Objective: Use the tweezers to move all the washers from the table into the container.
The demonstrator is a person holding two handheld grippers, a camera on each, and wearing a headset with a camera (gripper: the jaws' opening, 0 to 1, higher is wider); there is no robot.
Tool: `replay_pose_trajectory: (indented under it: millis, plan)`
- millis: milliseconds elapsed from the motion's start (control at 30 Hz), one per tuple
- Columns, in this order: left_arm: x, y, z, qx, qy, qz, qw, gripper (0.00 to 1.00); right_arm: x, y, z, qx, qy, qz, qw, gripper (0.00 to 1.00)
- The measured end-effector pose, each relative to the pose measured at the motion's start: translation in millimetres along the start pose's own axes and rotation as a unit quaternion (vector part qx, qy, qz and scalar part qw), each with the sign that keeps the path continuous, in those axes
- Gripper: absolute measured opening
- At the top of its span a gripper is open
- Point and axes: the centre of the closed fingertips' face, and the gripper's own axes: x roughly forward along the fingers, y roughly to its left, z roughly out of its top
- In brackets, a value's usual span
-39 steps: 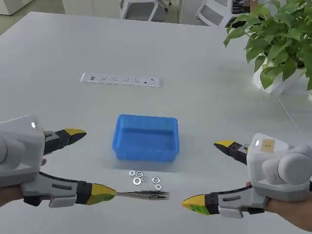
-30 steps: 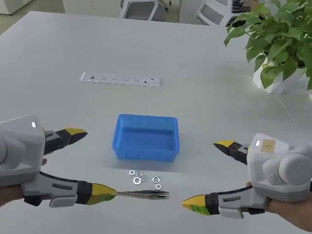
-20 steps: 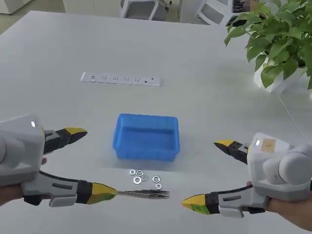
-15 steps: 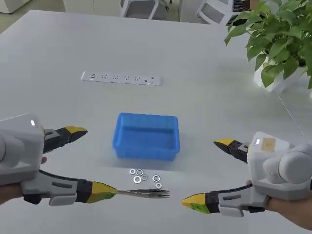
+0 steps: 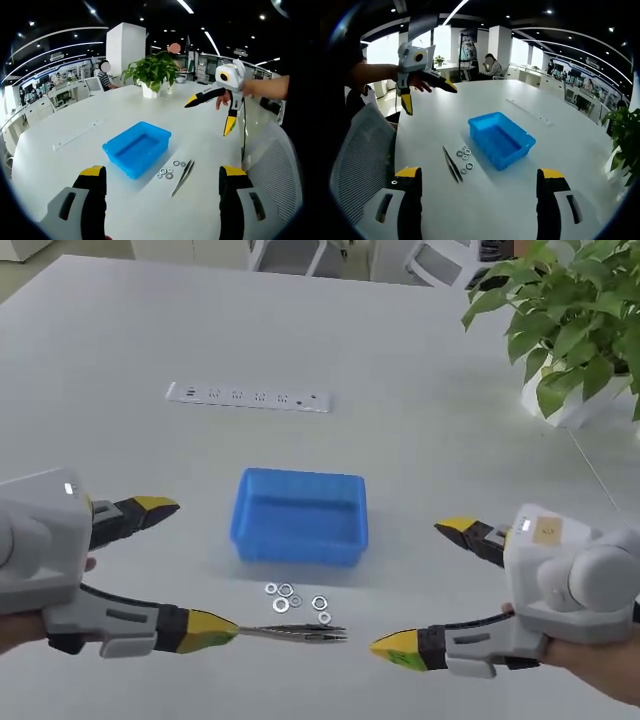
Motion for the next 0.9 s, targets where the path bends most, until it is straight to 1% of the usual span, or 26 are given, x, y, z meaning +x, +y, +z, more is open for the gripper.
replay_pose_trajectory:
  millis: [400,600,900]
  plan:
    - [-0.1,2.7,0.6,0.005,-0.002,0.001,1.0000,0.99,1.4,-3.4,1.0,-0.006,-0.001,-0.003,1.0000,0.95]
    - [0.4,1.9,0.7,0.008,-0.003,-0.004,1.0000,0.99,2.0,-3.6,0.4,-0.010,0.001,-0.001,1.0000,0.94]
    - [3.0,-1.2,-2.3,0.018,0.007,-0.015,0.9997,0.96,3.3,-4.4,-1.3,-0.017,0.004,0.004,0.9998,0.92]
